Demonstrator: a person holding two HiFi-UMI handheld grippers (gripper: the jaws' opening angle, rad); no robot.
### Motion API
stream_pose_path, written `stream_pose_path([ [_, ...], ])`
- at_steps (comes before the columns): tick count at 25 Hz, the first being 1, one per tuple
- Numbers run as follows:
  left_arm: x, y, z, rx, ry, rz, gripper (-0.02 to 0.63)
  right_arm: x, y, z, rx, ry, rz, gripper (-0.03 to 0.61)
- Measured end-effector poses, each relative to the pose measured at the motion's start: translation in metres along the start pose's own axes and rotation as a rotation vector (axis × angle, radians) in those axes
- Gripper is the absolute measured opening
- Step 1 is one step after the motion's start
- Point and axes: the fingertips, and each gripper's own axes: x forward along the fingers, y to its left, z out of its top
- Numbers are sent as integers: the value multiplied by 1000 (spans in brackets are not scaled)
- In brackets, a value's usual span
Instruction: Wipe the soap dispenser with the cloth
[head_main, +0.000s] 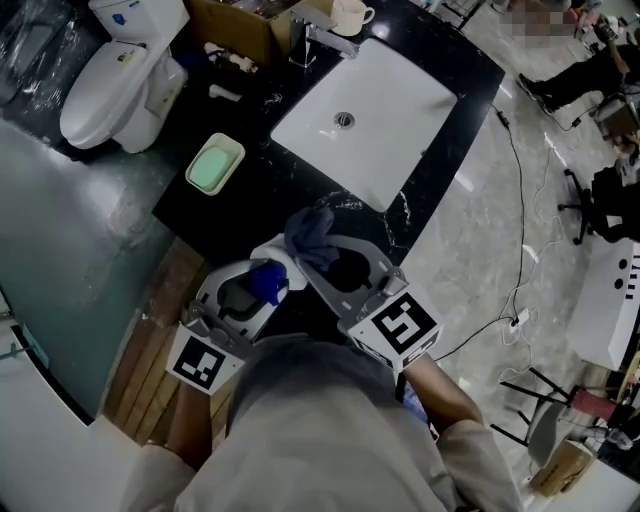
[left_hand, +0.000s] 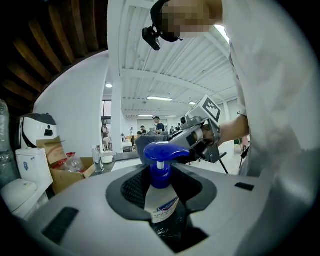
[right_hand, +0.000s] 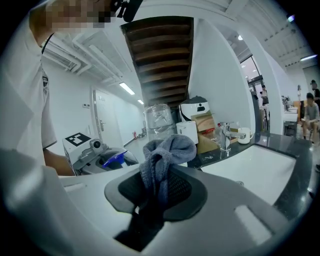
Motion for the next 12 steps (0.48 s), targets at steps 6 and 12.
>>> stream_pose_path([
  [6,0,0,-2,-7,4,-2,130,5,-3,-7,14,17,11,74],
  [12,0,0,-2,-3,1,-11,130,6,-5,-11,16,27,6,74],
])
